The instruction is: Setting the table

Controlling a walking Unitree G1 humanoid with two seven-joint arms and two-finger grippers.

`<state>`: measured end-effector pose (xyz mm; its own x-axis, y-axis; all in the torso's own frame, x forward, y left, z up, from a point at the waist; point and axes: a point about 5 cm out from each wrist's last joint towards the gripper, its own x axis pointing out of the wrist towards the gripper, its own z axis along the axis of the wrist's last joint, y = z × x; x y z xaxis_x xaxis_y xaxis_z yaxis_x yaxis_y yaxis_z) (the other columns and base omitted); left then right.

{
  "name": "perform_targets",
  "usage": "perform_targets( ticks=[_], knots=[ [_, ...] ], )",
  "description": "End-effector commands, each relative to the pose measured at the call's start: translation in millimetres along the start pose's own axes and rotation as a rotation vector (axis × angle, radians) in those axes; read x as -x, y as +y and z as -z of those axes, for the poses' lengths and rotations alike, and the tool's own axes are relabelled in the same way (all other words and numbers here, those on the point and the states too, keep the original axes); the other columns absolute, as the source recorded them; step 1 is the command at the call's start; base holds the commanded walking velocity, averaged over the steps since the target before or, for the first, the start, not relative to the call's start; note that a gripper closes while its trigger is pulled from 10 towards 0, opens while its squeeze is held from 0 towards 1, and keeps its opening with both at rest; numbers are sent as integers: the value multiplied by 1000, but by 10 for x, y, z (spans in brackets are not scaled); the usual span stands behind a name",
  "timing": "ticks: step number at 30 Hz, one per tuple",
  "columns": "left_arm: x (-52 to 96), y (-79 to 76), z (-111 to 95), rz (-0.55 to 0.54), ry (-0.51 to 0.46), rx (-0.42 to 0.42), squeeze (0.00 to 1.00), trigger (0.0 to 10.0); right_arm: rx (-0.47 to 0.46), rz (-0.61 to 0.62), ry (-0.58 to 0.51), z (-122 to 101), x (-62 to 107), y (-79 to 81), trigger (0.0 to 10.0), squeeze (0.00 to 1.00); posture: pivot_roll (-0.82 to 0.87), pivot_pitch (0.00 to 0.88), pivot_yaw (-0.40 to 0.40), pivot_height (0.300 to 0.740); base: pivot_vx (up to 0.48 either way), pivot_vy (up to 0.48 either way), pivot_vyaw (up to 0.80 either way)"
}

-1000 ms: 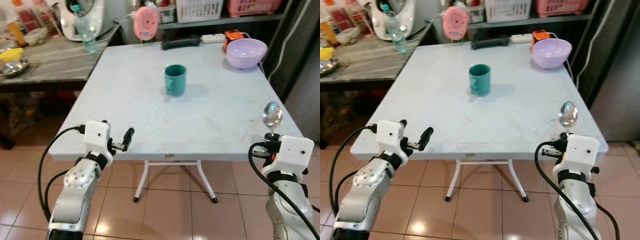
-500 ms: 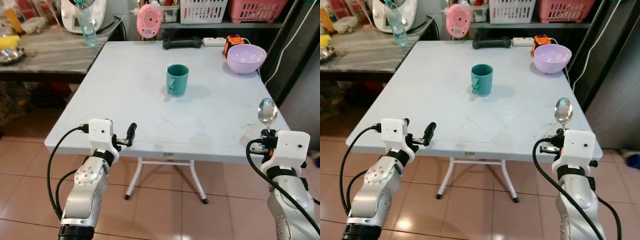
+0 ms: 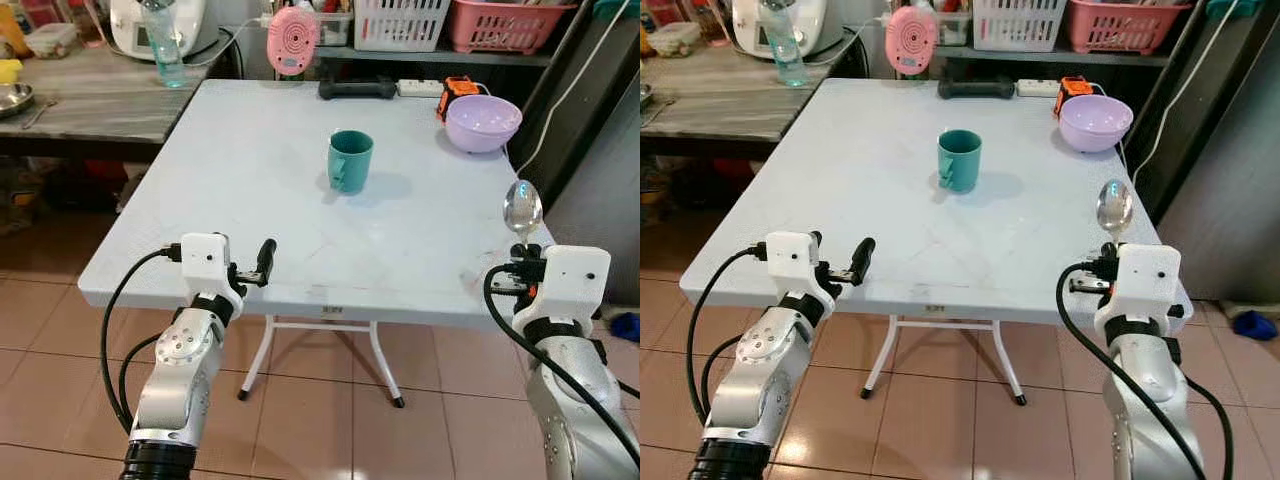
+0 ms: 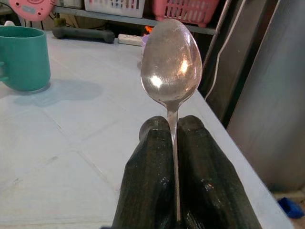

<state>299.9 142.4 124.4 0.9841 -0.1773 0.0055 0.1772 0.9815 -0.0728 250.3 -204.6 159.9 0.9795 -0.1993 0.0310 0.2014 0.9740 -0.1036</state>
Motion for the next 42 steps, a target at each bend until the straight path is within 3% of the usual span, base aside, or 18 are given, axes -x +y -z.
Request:
perform_targets(
  ticks=[1,13,42],
  knots=[
    [16,49,43,0,30,-11,0,10000,-14,23,14,60,38,4,10000,0,-225,56,69,740,0,0,0],
    [-106,33,-21,58,38,-51,0,10000,-31,61,11,94,95,11,10000,0,-229,78,117,740,0,240,0],
    [-140,-18,-51,90,12,-52,0,10000,-15,68,-35,18,50,25,10000,0,-216,69,126,740,0,477,0]
  ],
)
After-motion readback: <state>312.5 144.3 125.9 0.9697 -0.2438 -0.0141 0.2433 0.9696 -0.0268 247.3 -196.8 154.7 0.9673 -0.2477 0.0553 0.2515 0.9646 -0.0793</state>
